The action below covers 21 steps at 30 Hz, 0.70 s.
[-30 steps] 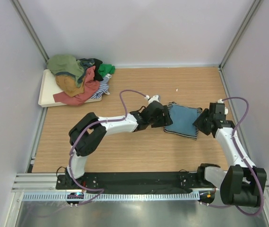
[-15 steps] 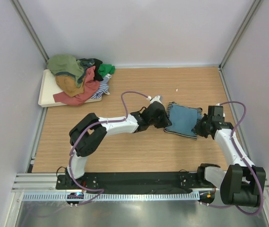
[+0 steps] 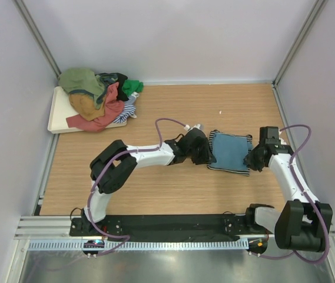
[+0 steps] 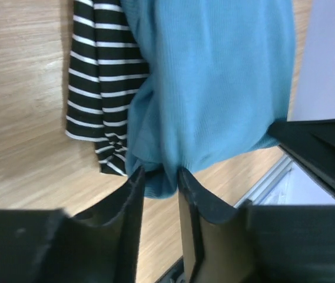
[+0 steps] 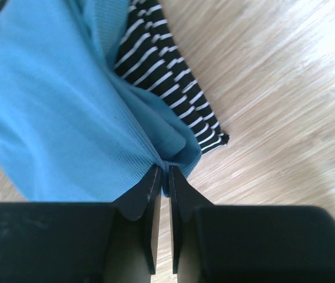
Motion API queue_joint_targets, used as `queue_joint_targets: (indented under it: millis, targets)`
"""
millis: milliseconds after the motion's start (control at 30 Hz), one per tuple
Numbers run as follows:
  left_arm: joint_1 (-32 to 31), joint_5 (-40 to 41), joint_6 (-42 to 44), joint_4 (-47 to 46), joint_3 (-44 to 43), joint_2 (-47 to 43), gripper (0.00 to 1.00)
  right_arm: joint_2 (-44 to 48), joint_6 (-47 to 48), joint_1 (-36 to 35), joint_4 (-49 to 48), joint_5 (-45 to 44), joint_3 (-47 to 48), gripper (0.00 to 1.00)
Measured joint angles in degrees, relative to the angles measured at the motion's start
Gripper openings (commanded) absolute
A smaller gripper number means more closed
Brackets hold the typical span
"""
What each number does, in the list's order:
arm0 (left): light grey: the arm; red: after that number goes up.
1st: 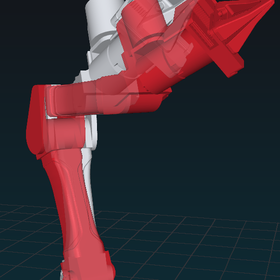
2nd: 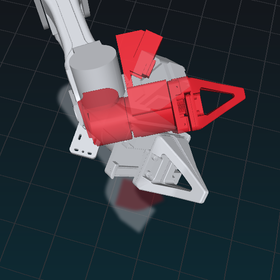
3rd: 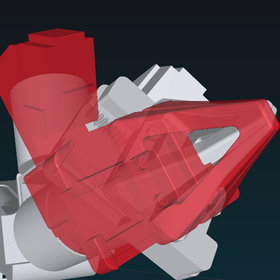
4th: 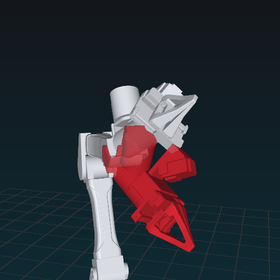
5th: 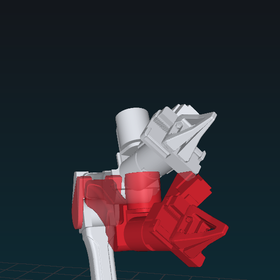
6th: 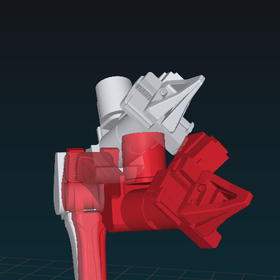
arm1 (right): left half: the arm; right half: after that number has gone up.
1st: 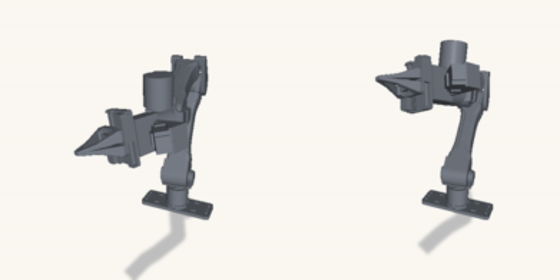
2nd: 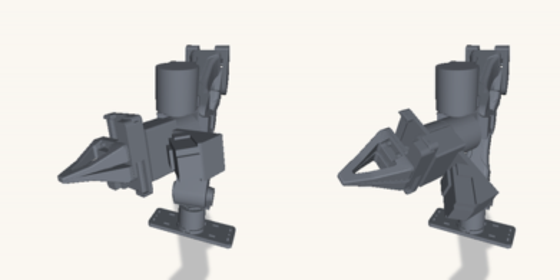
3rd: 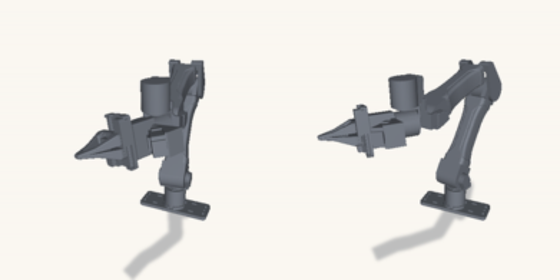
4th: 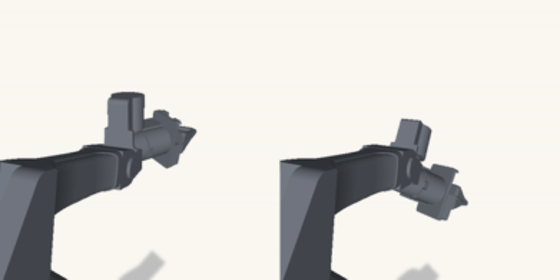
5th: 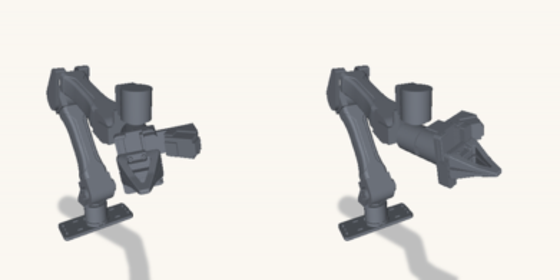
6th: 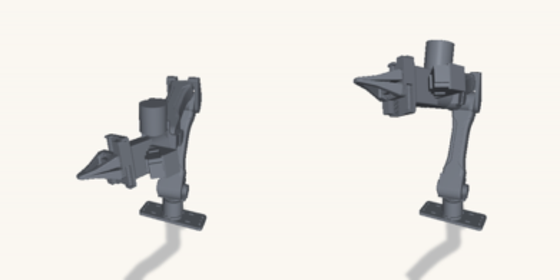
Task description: Fold and stack the tank tops
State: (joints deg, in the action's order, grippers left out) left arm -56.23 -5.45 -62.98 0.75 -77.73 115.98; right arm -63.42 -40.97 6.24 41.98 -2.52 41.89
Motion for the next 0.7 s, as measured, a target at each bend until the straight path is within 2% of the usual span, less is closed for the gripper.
queue_joint_targets:
  millis: [33,67,100,133,167,200,433,700]
  targets:
    - [0.04,-0.15,0.02,0.39,-0.17,0.42,0.46,-0.83,-0.26,0.00,-0.11,-0.48,-0.09,0.36]
    - [0.07,0.04,0.28,0.96,-0.20,0.68,0.57,-1.38,-0.07,0.00,-0.17,-1.07,-0.20,0.44]
    - [0.07,0.35,0.59,2.14,-0.20,0.76,0.62,-1.99,-0.15,0.00,-0.39,-1.86,-0.46,0.48]
    - [0.07,0.85,0.92,2.84,-0.20,0.76,0.66,-2.23,-0.07,0.00,-0.37,-2.40,-0.59,0.49]
    - [0.11,1.38,1.09,3.45,-0.20,0.74,0.81,-2.27,0.02,0.00,-0.35,-2.97,-0.70,0.49]
    - [0.13,1.68,1.64,3.87,-0.20,0.72,0.89,-2.19,0.04,0.00,-0.39,-3.45,-0.70,0.49]
    - [1.75,1.99,4.31,4.61,-0.96,0.61,0.89,-1.55,0.17,0.00,-2.38,-4.66,-0.70,0.49]
    - [4.85,1.33,5.22,3.56,-6.64,2.05,0.89,-1.29,1.79,0.00,-5.05,-3.34,-0.55,0.49]
